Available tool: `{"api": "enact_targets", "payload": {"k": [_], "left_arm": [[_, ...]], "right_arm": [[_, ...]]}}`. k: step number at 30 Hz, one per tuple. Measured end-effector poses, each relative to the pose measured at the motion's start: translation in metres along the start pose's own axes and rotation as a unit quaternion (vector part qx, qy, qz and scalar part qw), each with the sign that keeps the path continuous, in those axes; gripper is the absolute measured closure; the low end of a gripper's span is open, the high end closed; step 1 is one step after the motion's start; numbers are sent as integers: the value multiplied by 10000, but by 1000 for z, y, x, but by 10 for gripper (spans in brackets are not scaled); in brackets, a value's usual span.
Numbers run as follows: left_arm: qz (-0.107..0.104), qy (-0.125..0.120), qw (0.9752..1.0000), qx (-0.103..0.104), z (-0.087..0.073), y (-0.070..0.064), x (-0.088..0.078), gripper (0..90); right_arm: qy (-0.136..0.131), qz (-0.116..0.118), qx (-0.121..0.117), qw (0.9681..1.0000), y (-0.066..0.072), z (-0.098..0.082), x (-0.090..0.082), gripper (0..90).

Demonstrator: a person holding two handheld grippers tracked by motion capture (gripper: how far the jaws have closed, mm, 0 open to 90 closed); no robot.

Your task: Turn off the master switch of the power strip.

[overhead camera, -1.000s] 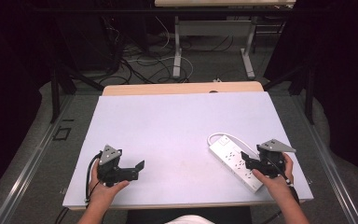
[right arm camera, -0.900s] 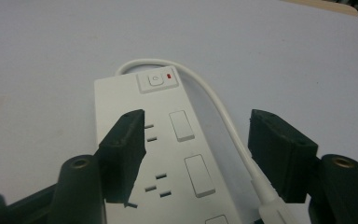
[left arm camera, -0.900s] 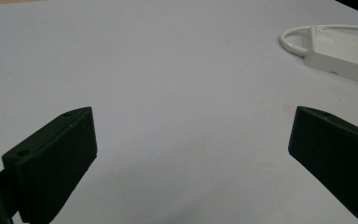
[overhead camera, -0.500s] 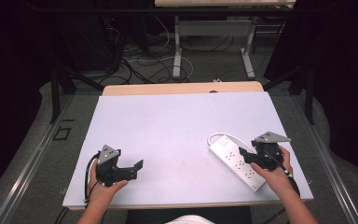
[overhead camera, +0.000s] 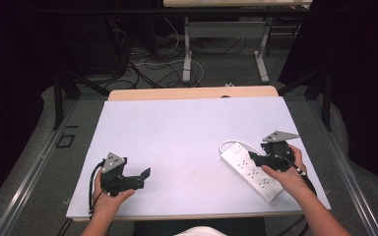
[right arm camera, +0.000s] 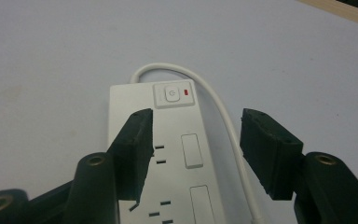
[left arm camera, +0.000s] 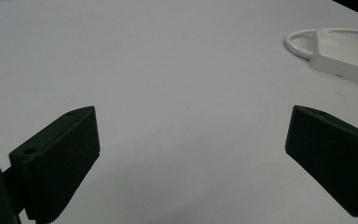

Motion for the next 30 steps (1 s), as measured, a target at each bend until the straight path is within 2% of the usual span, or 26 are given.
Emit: {"api": "enact_targets", "payload": {"k": [10,17,19,26,28,30], "left_arm": [[-5,-28,10000,-56,0,1,0,35],[-7,-28,10000,-55,0,1,0,36],[-15,-22,10000,-59,0,1,0,37],[-58,2,10000,-28,0,-1,-1,39],[-54,-26,10000,-74,0,-2,0,38],[-24,-23,10000,-4,1,-1,-1,38]], "right_arm": [[165,120,-63,9998,2,13,6,500],[226,137,-179,9995,3,20,11,583],[233,147,-220,9994,3,23,13,634],[359,154,-235,9990,3,25,21,737],[375,140,-288,9988,2,27,23,759],[393,131,-311,9987,2,28,25,779]]}}
Point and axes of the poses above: each handheld gripper's, and its own axes: x roughly forward along the jaws, z roughly out of its top, y roughly to its left, the point moved 9 cm from there along x, roughly forward along the jaws, and after that the axes turned 7 degrees about y, right-handed, at the moved point
